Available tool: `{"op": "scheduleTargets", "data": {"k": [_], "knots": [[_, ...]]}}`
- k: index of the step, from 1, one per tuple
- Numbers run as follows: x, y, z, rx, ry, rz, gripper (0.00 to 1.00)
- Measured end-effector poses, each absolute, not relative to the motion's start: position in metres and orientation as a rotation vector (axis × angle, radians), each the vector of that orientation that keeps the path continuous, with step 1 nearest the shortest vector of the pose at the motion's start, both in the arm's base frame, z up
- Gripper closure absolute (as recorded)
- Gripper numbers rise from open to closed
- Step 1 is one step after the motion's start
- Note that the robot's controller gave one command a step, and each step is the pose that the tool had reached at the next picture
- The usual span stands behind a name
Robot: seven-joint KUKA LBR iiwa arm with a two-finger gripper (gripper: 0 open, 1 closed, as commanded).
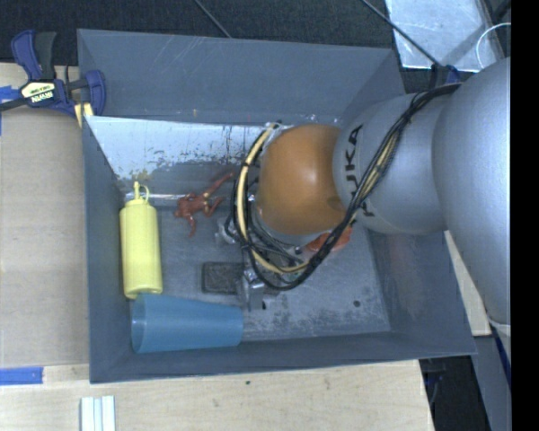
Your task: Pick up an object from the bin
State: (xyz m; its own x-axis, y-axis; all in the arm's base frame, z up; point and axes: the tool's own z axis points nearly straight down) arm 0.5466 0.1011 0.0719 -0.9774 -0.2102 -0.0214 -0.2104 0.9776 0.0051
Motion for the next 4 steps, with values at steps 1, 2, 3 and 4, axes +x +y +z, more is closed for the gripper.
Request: {"op": "scheduleTargets", "data": {"k": [1, 2, 3, 4], "knots": [[0.522, 0.107, 0.073, 0.404, 3.088, 0.007, 1.0], [0.522, 0.107, 0.073, 0.405, 3.088, 0.007, 1.0], [0.522, 0.107, 0.085, 0.405, 3.085, 0.01, 1.0], [0.52, 0.106, 0.114, 0.406, 3.093, 0.005, 1.0]]}}
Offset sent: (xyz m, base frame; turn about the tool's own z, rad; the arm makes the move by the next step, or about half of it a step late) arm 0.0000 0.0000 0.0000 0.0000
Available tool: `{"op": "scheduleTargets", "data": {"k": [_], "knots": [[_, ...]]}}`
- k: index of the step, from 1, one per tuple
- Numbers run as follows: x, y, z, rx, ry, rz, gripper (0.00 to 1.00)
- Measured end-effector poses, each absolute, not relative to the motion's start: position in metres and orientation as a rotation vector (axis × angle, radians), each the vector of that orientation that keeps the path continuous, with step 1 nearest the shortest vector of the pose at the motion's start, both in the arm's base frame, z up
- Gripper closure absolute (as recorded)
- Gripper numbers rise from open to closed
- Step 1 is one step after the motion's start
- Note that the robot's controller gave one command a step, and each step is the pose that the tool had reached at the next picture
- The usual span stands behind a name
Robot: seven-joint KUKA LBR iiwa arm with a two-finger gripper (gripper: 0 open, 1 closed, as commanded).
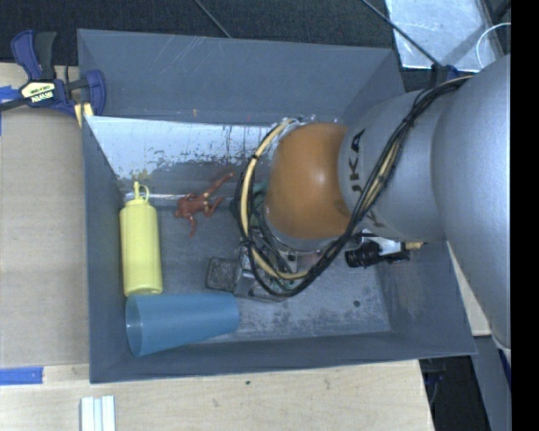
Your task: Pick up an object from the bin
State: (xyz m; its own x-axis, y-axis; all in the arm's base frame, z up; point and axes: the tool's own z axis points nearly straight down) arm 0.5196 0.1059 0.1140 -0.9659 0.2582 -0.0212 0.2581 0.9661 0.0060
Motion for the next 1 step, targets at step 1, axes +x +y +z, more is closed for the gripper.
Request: {"op": "scheduleTargets", "data": {"k": [1], "knots": [[0.5203, 0.1062, 0.1474, 0.405, 3.092, 0.007, 1.0]]}}
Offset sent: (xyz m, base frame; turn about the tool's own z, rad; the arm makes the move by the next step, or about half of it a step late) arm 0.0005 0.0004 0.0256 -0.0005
